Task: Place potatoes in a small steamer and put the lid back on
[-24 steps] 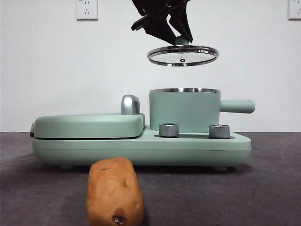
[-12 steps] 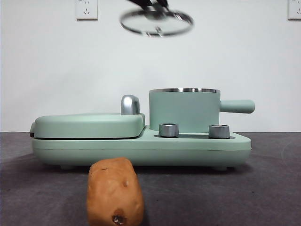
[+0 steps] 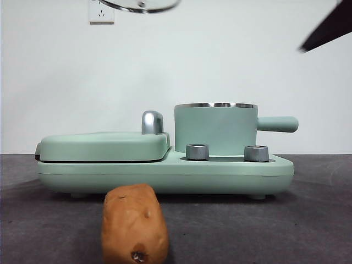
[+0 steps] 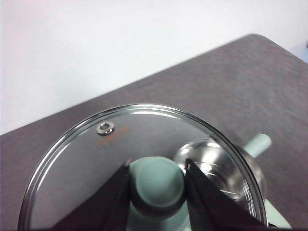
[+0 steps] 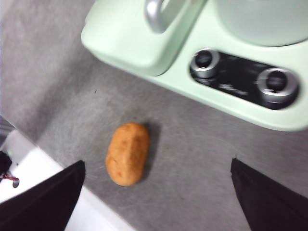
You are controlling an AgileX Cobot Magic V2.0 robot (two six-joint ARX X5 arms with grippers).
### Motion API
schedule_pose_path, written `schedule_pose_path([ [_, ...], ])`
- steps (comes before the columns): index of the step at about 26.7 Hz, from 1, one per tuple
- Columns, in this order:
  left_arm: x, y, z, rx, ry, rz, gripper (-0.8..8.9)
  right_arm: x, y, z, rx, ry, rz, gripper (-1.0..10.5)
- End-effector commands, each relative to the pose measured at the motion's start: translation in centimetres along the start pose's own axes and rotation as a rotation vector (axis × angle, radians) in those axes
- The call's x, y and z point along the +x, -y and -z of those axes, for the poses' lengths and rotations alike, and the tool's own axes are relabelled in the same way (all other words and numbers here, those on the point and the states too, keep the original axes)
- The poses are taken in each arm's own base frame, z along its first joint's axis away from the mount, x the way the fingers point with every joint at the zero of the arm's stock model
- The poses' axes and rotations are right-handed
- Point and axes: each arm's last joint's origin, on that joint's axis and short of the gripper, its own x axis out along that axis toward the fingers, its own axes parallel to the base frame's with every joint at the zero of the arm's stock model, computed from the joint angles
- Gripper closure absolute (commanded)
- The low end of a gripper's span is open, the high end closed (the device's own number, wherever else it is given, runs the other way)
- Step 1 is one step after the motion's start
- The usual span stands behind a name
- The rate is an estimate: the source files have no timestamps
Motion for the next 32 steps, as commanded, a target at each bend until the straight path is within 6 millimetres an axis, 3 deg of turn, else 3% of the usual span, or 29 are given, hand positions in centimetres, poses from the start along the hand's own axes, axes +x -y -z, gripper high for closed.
schedule_pose_path([
  [1, -2.2, -0.7, -1.1, 0.013, 0.069, -0.032, 8.08, 2.7, -1.9, -0.2, 0.032, -0.048, -0.002, 4.6],
  [9, -4.1, -3.1, -0.8, -0.022, 0.061, -0.11, 8.08, 11.5, -5.1, 2.1, 0.002, -0.291, 0.1, 4.7],
  [19, -4.3, -3.9, -0.5, -0.038, 0.039, -0.135, 8.08, 19.2, -7.2, 3.1, -0.051, -0.421, 0.193, 4.7],
  [23, -4.3, -3.9, -0.5, -0.038, 0.039, -0.134, 8.08, 20.7, -6.9, 3.5, -0.068, -0.441, 0.233, 4.7],
  [27, -4.3, -3.9, -0.5, -0.038, 0.039, -0.134, 8.08, 21.1, -6.8, 3.8, -0.085, -0.465, 0.23, 7.1],
  [32, -4.3, -3.9, -0.5, -0.038, 0.038, -0.133, 8.08, 21.1, -6.7, 4.0, -0.09, -0.491, 0.224, 7.5],
])
